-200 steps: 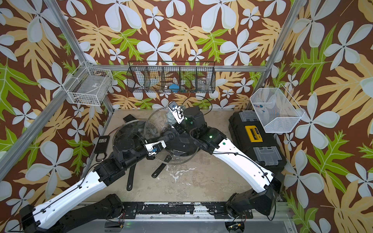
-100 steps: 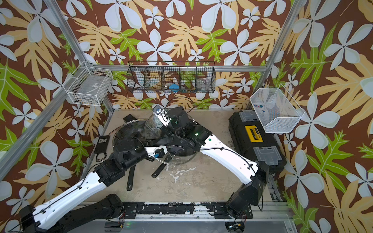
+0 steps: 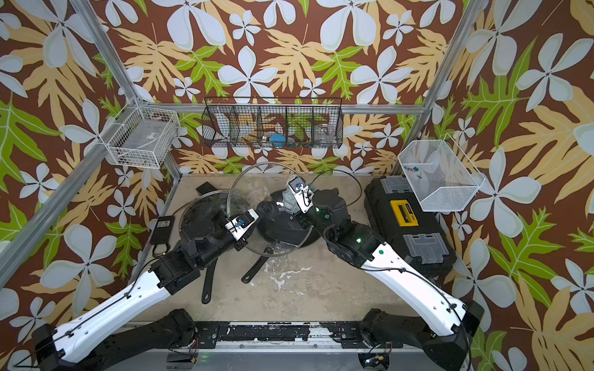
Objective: Wipe the pot lid with a cloth
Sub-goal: Wipe the pot lid.
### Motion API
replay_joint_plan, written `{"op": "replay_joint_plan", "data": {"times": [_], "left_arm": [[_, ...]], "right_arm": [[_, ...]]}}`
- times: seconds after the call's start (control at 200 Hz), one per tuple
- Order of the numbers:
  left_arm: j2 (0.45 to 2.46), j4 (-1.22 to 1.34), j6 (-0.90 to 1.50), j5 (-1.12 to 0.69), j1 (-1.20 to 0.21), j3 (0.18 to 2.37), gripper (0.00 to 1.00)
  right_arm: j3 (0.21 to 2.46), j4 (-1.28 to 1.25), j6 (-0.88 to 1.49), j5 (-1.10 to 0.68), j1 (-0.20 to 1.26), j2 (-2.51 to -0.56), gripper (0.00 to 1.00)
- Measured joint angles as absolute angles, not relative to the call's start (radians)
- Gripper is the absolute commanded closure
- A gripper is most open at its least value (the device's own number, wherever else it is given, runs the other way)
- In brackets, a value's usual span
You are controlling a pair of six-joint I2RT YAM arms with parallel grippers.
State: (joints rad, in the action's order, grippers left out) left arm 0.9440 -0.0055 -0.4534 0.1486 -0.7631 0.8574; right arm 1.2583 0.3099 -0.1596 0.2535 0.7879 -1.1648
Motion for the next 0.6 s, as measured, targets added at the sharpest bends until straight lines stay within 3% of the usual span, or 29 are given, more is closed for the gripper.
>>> {"op": "replay_joint_plan", "data": {"times": [0.385,0.601], "left_arm": [[0.997,0.027,-0.270,0.182,-0.763,0.892,1.00],[1.000,0.046,-0.261,0.178,-0.763,0.893,1.00]], "right_arm": [[1.128,0.315,-0.105,0.235,1.029,-1.184,1.00],[1.130,0.304,-0.096,0.278,0.984,-1.175,1.00]]}}
